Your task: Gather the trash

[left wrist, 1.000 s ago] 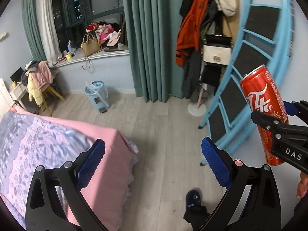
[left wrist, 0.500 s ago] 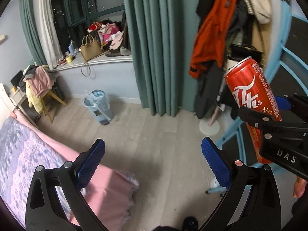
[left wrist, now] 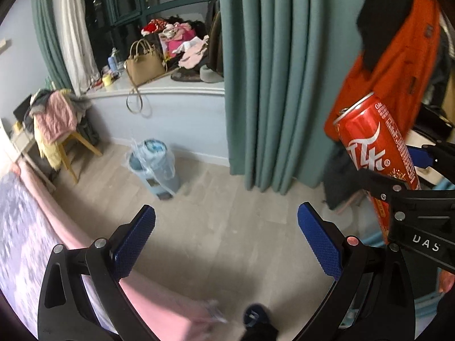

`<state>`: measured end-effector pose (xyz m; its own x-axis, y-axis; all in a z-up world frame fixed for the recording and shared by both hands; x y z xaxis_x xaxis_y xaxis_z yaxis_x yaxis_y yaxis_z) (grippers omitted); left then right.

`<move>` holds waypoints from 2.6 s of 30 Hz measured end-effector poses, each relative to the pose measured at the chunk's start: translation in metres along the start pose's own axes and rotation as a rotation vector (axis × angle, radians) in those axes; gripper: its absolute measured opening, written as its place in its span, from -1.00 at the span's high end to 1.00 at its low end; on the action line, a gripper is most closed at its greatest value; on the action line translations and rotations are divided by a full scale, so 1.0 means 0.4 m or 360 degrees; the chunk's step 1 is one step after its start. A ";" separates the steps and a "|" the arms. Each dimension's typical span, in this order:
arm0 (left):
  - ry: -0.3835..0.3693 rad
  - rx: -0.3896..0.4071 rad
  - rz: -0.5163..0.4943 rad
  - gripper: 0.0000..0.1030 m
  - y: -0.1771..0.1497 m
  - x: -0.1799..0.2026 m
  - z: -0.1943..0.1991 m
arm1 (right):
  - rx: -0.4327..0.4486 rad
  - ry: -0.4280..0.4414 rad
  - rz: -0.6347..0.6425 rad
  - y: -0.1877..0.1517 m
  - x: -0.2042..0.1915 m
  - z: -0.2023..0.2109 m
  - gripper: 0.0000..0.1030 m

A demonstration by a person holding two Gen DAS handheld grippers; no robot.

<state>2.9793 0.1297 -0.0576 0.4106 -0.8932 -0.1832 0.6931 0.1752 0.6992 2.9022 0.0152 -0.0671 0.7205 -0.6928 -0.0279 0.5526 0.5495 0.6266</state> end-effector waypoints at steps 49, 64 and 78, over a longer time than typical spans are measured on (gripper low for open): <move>0.0626 -0.0287 0.0626 -0.89 0.649 -1.079 -1.028 | -0.0218 0.0602 0.0725 1.207 -0.543 -1.105 -0.05; 0.0711 -0.0326 0.0686 -0.89 0.718 -1.080 -1.126 | -0.0299 0.0670 0.0861 1.258 -0.523 -1.206 -0.05; 0.0620 -0.0372 0.0610 -0.89 0.669 -0.982 -1.205 | -0.0482 0.0547 0.0722 1.135 -0.392 -1.296 -0.06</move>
<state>3.2891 0.7269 -0.1317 0.8140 -0.5383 -0.2183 0.5462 0.5813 0.6032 3.2573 0.6153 -0.1821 0.9757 -0.1992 -0.0911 0.2191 0.8950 0.3885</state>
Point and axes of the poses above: each gripper's, at about its wrist camera, not at the fingertips, and z roughly against the way its jaws point, x to its right, y to its top, the point moved 2 cm from there along -z, roughly the way its jaws point, and after that the axes turned 6 degrees about y, right-handed, at the moved point
